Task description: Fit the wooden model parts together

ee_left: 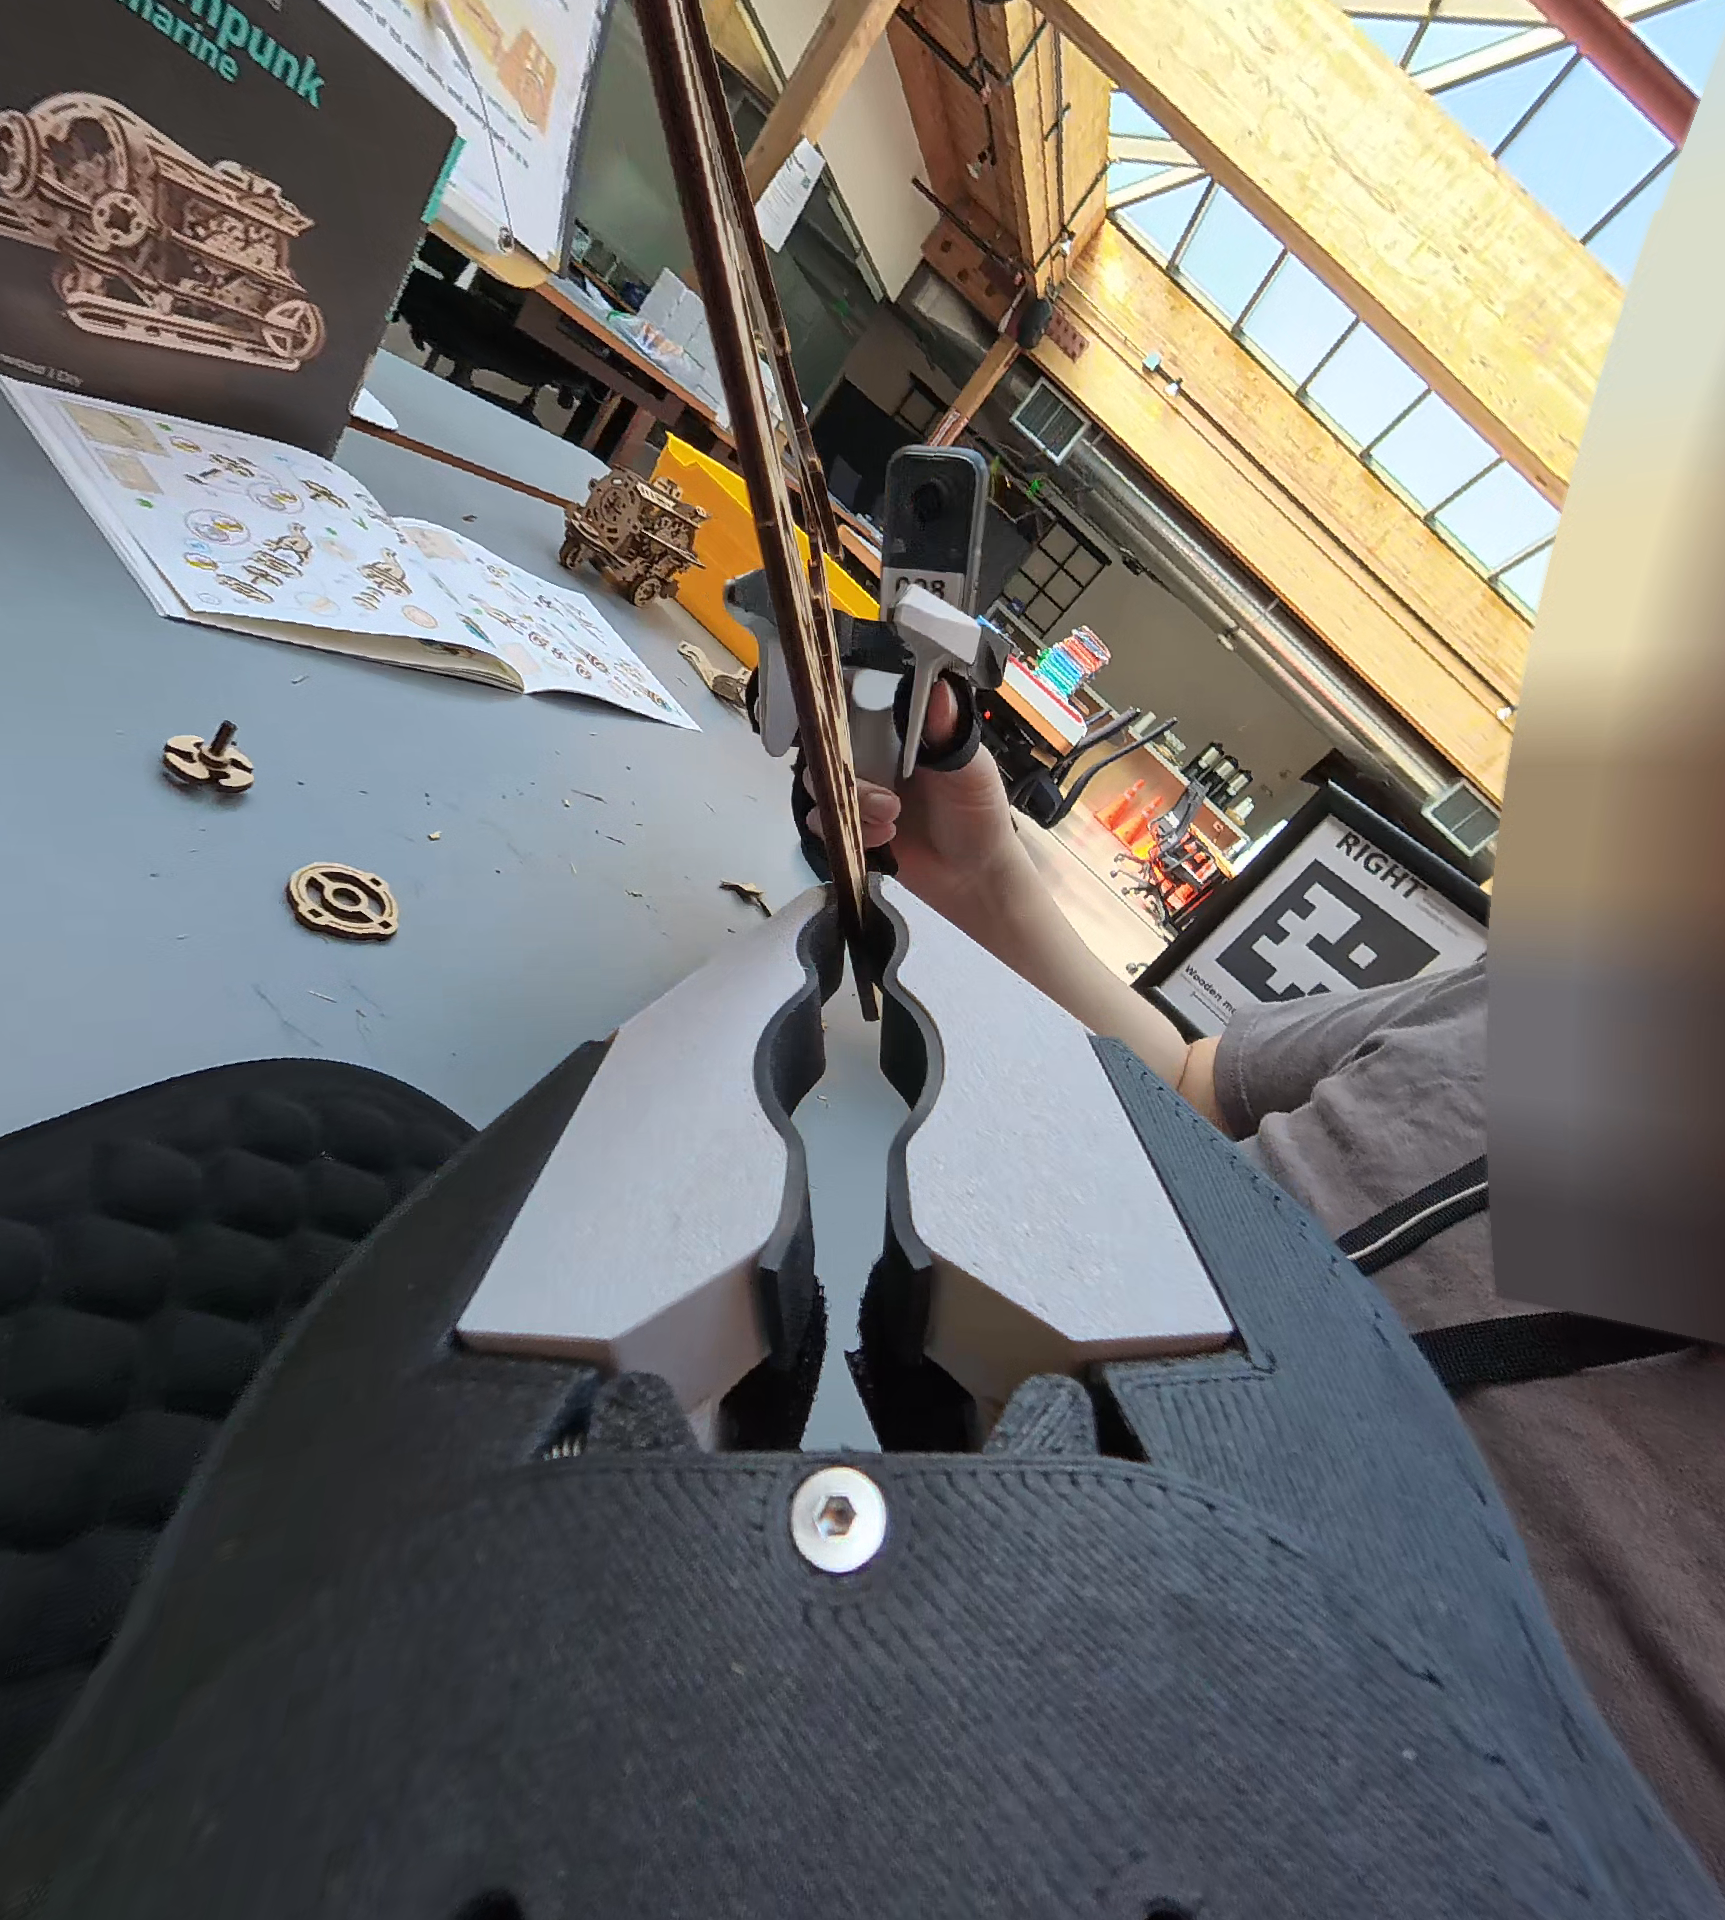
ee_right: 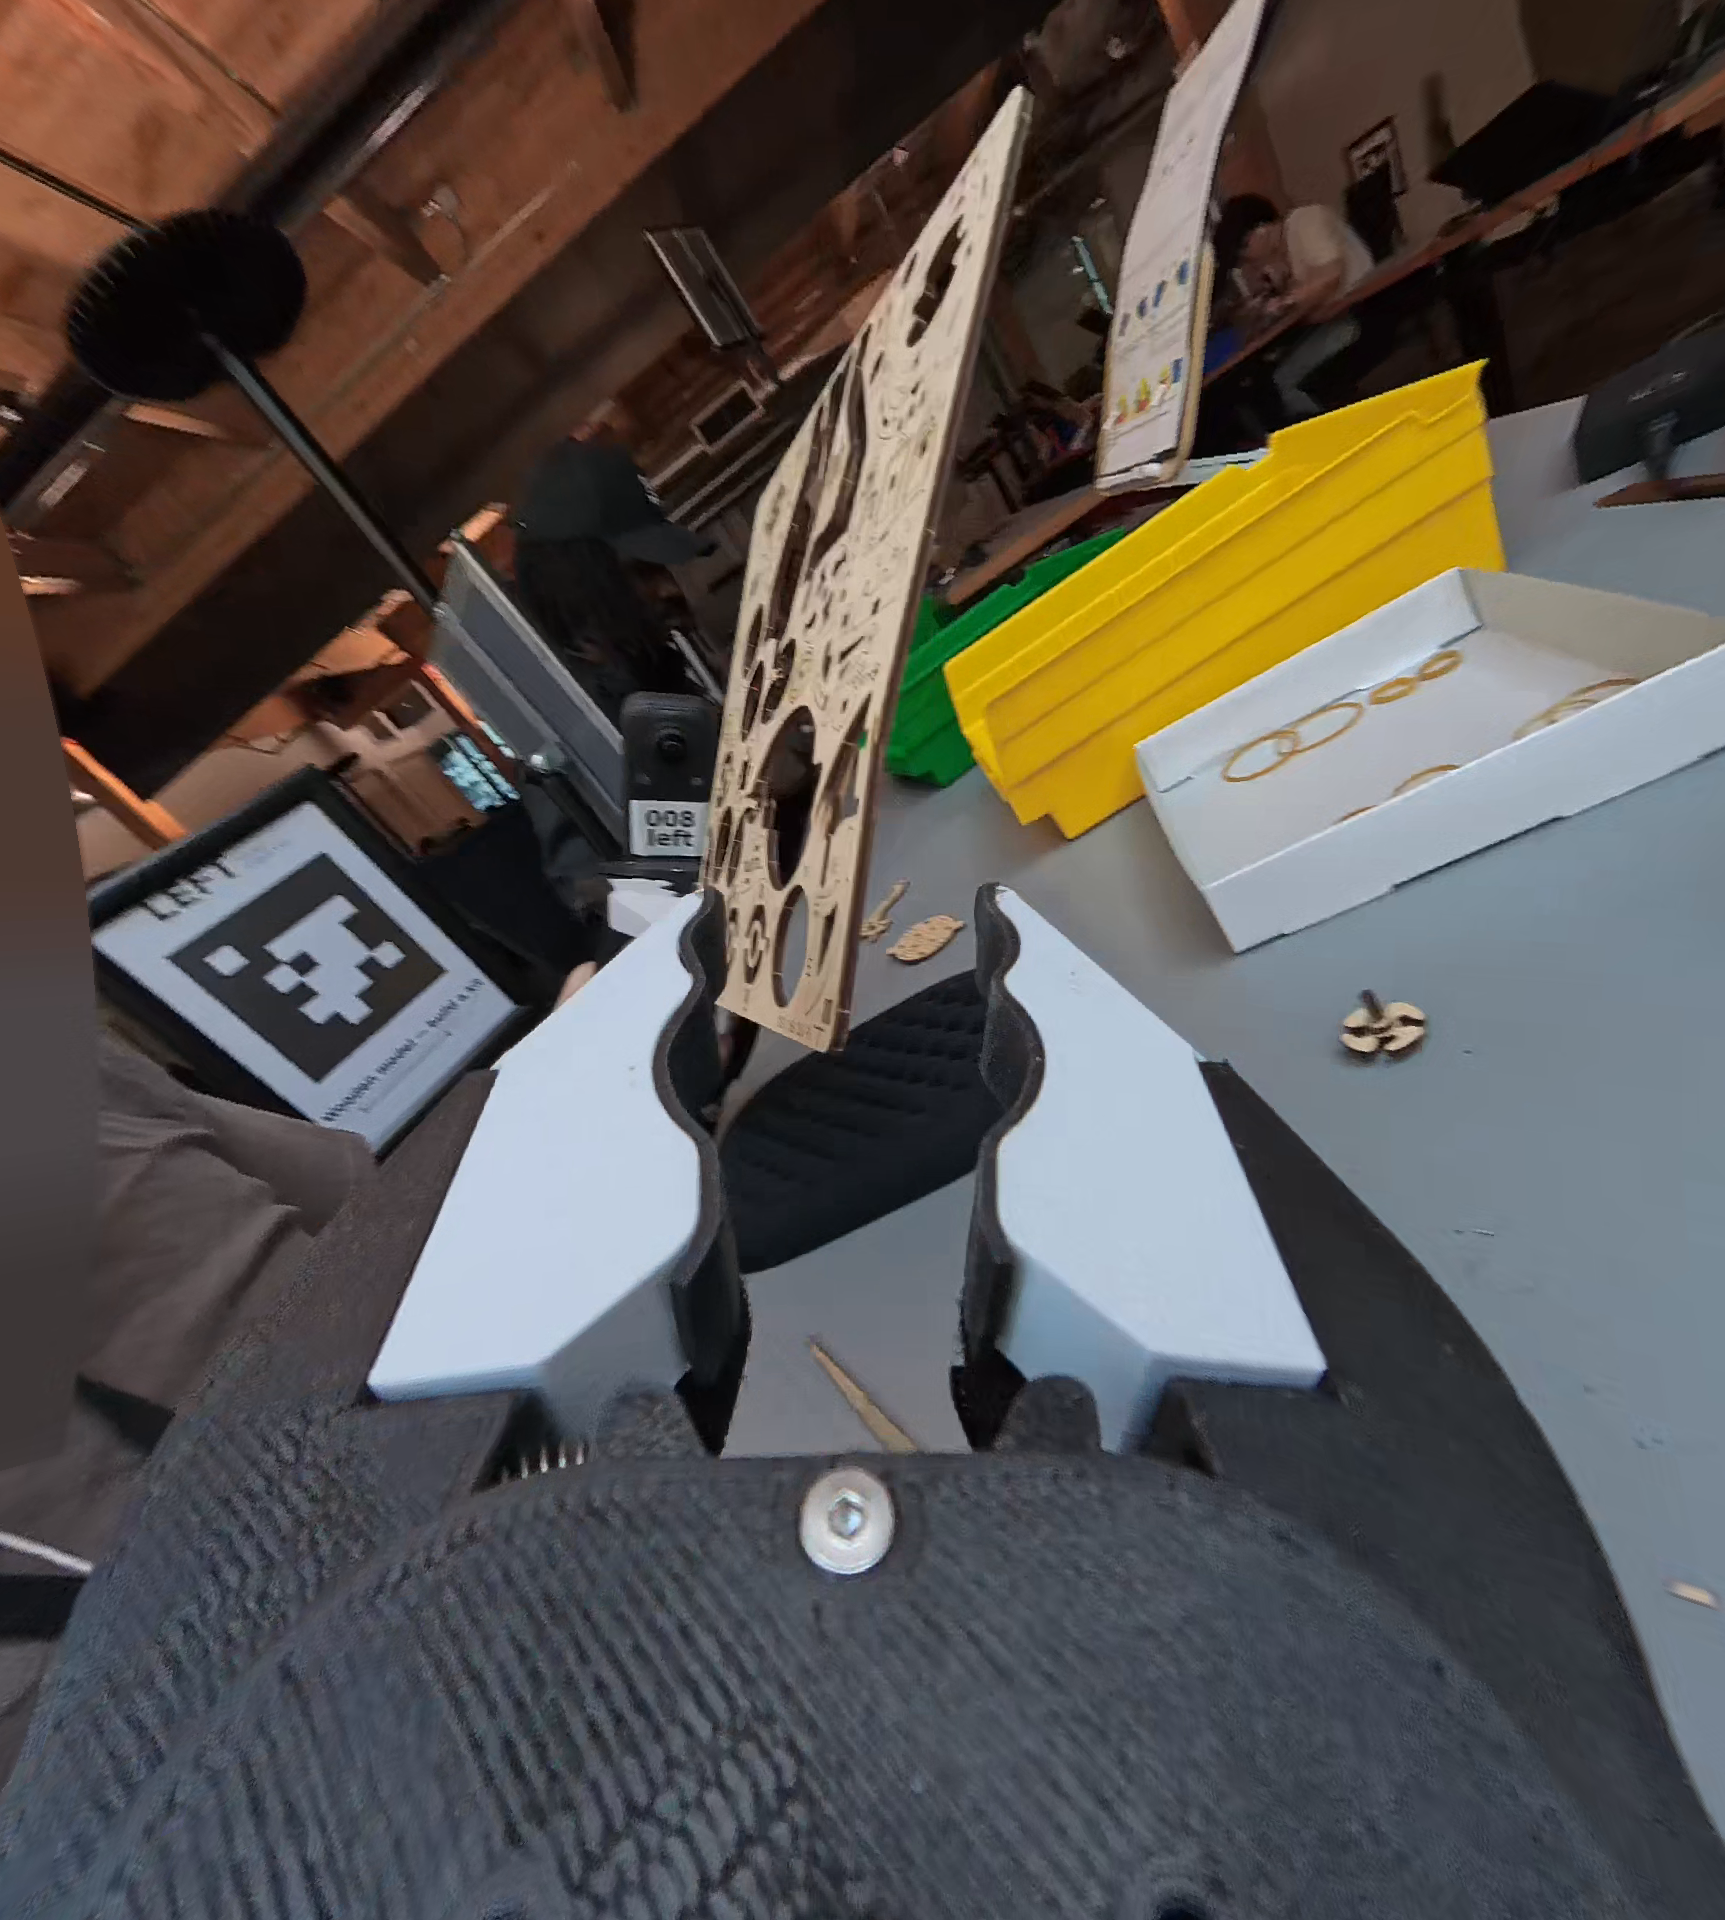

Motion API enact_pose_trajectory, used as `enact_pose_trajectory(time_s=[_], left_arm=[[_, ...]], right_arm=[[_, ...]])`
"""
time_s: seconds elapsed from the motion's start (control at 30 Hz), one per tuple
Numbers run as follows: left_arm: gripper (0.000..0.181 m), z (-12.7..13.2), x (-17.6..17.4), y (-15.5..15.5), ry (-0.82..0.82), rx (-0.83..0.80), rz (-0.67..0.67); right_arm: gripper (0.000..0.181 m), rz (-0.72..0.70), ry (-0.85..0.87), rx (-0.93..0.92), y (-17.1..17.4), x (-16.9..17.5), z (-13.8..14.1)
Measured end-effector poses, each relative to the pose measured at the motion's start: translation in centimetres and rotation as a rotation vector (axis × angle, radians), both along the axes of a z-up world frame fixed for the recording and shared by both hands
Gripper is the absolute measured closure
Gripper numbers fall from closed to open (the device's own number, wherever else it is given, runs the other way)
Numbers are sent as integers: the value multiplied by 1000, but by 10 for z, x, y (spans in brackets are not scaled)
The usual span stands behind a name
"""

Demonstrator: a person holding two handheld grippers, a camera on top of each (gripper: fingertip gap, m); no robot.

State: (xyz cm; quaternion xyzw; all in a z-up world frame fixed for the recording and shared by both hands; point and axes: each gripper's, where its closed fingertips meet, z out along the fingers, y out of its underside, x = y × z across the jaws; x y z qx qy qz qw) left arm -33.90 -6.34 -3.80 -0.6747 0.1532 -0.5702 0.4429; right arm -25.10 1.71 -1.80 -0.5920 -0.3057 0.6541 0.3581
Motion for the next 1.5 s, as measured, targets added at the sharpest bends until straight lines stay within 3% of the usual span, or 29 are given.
enact_pose_trajectory(time_s=[0.07,0.3,0.73,0.93,1.5], left_arm=[[180,-1,3,-2,15,-6,-10],[180,-2,6,-7,7,-32,-53],[179,-4,5,-6,17,-46,-67],[179,-5,5,-5,-8,-61,-79],[181,-6,-1,-2,-12,-59,-46]], right_arm=[[144,78,75,-68,-8,1,6],[162,134,130,-125,-11,6,7],[159,169,91,-179,-16,5,-10],[178,242,63,-198,-29,-2,-19],[181,257,75,-218,-32,-5,-21]])
